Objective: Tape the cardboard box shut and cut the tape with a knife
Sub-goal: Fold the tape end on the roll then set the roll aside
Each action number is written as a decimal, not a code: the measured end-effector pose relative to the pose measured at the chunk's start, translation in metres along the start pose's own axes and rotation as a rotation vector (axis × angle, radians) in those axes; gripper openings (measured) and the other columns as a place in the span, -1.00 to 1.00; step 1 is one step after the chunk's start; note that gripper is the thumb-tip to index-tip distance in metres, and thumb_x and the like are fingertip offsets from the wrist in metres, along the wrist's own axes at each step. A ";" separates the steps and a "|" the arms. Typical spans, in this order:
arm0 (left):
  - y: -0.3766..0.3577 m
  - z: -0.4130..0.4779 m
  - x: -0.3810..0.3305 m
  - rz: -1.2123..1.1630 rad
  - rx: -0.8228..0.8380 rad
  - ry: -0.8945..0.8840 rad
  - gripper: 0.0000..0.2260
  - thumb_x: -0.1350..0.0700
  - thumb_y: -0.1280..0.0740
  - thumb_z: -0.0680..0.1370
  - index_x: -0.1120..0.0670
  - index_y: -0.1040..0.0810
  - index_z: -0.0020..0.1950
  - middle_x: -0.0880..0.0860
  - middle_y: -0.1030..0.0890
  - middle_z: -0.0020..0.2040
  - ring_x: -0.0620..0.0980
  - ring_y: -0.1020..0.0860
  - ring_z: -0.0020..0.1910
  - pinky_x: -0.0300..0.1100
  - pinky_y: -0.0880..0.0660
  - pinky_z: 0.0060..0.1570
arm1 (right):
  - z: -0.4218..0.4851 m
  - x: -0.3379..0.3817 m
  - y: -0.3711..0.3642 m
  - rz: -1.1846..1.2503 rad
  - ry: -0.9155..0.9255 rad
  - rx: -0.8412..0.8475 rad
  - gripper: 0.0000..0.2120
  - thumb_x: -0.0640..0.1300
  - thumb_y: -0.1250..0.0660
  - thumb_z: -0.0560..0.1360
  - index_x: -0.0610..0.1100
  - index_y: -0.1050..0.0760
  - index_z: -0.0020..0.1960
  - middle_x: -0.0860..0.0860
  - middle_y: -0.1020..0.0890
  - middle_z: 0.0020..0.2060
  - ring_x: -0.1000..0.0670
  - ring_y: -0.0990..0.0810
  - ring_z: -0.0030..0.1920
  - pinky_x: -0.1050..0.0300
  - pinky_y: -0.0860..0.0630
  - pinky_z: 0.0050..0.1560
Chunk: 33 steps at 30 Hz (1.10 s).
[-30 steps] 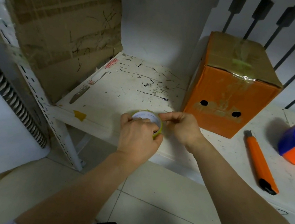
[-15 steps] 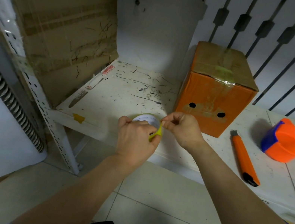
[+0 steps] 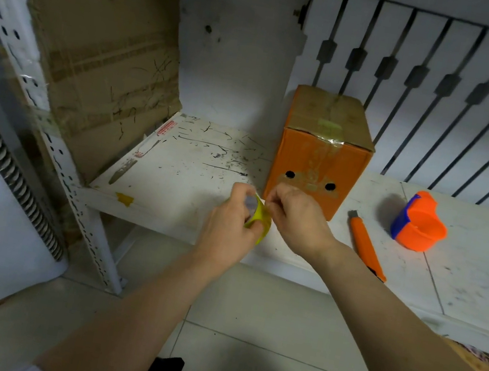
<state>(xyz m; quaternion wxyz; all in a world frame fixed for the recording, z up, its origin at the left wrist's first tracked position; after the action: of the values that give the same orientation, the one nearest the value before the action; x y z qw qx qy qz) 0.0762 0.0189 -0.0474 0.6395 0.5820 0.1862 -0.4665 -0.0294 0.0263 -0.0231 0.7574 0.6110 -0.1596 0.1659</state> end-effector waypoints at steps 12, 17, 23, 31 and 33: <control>-0.001 -0.013 -0.040 0.009 0.135 -0.073 -0.79 0.28 -0.28 0.41 0.14 -0.46 0.03 0.02 -0.43 -0.26 0.07 -0.41 -0.24 -0.04 -0.40 -0.23 | -0.033 0.022 0.027 -0.176 -0.007 0.056 -0.85 -0.25 -0.11 0.56 -0.20 -0.44 0.03 -0.17 -0.58 -0.04 -0.17 -0.57 -0.09 -0.08 -0.53 -0.07; 0.006 -0.011 -0.033 -0.042 0.102 0.025 -0.74 0.27 -0.31 0.40 -0.09 -0.38 -0.32 -0.09 -0.32 -0.46 -0.12 -0.33 -0.43 -0.36 -0.20 -0.49 | -0.038 0.032 0.034 -0.205 0.030 0.051 -0.86 -0.32 -0.16 0.52 -0.19 -0.44 0.03 -0.15 -0.59 -0.04 -0.15 -0.57 -0.08 -0.06 -0.53 -0.07; 0.003 -0.017 -0.016 -0.391 0.071 0.192 -0.81 0.23 -0.38 0.40 0.01 -0.46 -0.36 0.03 -0.43 -0.38 -0.02 -0.37 -0.36 -0.21 -0.32 -0.30 | -0.041 0.015 0.070 0.085 -0.080 -0.161 -0.63 -0.25 -0.14 0.56 -0.02 -0.30 0.34 -0.05 -0.62 0.04 -0.07 -0.58 0.03 -0.02 -0.54 0.05; 0.004 -0.029 -0.008 -0.636 0.058 0.287 -0.81 0.21 -0.32 0.50 0.01 -0.44 -0.29 0.03 -0.51 -0.31 0.01 -0.41 -0.30 -0.13 -0.32 -0.31 | -0.065 -0.013 0.039 0.600 -0.413 0.149 -0.73 -0.15 -0.33 0.49 -0.15 -0.51 0.18 -0.06 -0.58 0.13 -0.03 -0.51 0.10 0.09 -0.47 0.03; 0.004 -0.028 -0.011 -0.677 0.060 0.302 -0.82 0.18 -0.32 0.51 0.01 -0.44 -0.27 0.03 -0.53 -0.26 0.03 -0.45 -0.29 -0.15 -0.37 -0.34 | -0.067 -0.011 0.031 0.647 -0.427 0.152 -0.72 -0.14 -0.38 0.45 -0.16 -0.54 0.14 -0.07 -0.60 0.07 -0.02 -0.52 0.06 0.06 -0.50 0.05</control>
<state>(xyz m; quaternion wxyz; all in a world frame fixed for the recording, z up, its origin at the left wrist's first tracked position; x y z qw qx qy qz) 0.0824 0.0487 -0.0438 0.3970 0.5680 0.4467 -0.5659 -0.0505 0.0974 -0.0144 0.5683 0.6042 -0.4851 0.2768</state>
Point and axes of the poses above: each hand's wrist, its own z-axis towards the middle knuckle, its own y-axis out of the back of the hand, x = y × z, the point moved 8 cm from there along z, towards the middle knuckle
